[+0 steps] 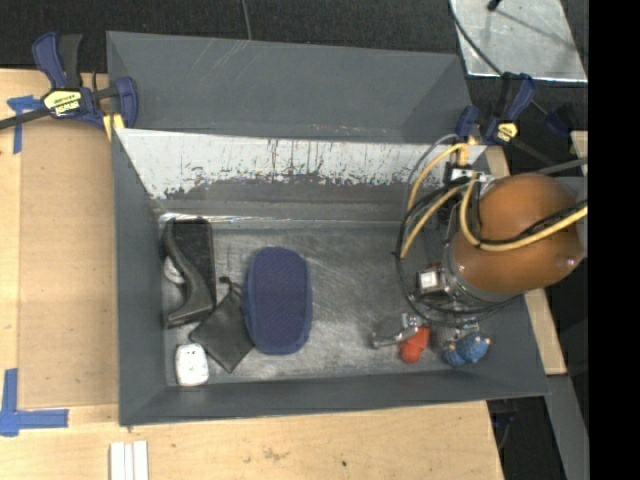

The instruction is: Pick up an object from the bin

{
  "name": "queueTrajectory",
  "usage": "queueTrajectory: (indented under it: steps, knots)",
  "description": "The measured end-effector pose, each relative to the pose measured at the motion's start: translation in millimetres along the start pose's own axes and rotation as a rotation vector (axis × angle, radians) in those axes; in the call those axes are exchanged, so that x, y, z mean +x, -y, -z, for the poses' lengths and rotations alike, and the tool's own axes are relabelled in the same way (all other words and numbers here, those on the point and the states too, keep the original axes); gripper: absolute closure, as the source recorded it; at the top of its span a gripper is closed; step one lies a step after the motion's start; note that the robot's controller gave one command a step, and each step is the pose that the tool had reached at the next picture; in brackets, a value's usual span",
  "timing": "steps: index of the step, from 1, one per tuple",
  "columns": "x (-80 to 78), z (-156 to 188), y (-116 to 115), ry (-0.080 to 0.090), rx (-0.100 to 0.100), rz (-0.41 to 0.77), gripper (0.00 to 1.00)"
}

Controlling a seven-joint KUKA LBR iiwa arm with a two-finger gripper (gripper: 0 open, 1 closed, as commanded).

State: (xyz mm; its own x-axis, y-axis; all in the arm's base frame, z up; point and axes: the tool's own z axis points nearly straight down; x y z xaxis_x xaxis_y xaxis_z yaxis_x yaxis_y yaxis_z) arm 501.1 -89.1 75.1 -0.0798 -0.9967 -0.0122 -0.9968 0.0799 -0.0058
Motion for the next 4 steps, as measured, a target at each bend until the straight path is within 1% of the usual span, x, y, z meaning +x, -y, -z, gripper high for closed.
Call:
queueTrajectory:
  steps: [1,2,3,4]
  knots:
    - [-6.9,-1,-3,-0.005,-0.008,0.177,0.0]
    - [-4.4,-1,-2,-0.007,-0.002,0.176,1.0]
    - [-5.9,114,1,-0.012,0.002,0.174,1.0]
    - [-5.9,115,2,-0.009,-0.004,0.172,1.0]
